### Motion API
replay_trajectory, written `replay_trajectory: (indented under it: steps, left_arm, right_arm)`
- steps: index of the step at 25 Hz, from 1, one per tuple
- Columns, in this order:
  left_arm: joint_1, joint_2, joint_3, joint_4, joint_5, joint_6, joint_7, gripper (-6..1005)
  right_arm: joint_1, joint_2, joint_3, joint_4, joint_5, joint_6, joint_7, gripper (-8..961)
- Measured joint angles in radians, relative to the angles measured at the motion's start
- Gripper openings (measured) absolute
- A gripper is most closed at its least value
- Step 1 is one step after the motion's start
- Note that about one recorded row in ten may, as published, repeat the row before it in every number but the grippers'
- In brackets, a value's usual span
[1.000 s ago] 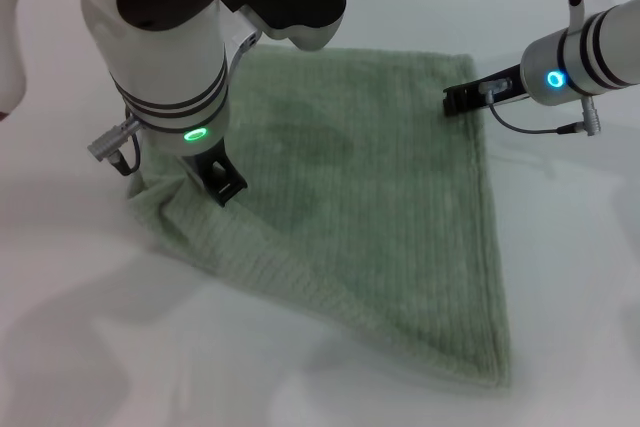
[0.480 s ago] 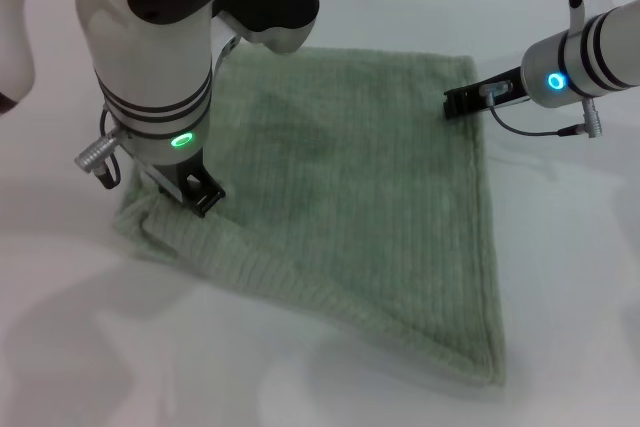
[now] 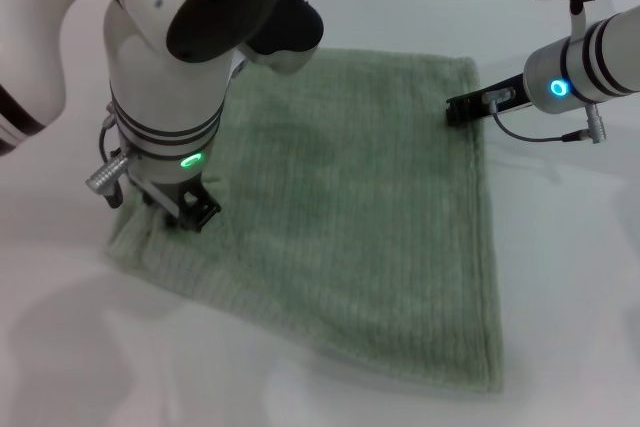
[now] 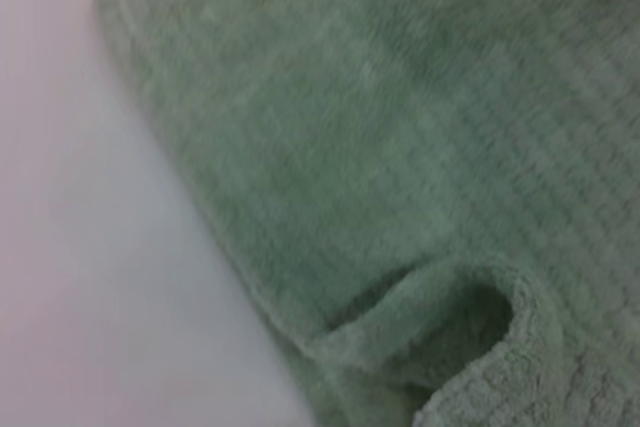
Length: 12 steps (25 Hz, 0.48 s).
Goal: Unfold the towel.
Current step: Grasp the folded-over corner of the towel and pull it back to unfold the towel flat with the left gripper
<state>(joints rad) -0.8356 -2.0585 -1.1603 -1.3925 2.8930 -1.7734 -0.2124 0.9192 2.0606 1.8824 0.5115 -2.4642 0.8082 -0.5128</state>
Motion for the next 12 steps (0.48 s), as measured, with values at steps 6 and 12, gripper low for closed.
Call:
replay_trajectory:
  steps: [6, 12]
  left_arm:
    - [-0.014, 0.012, 0.059, 0.013, 0.000, -0.060, -0.064, 362]
    - [-0.011, 0.022, 0.079, 0.012, 0.001, -0.118, -0.106, 570]
  right_arm:
    - [-0.003, -0.002, 0.000, 0.003, 0.003, 0.006, -0.009, -1]
    - [-0.005, -0.005, 0.000, 0.006, 0.003, 0.007, -0.010, -1]
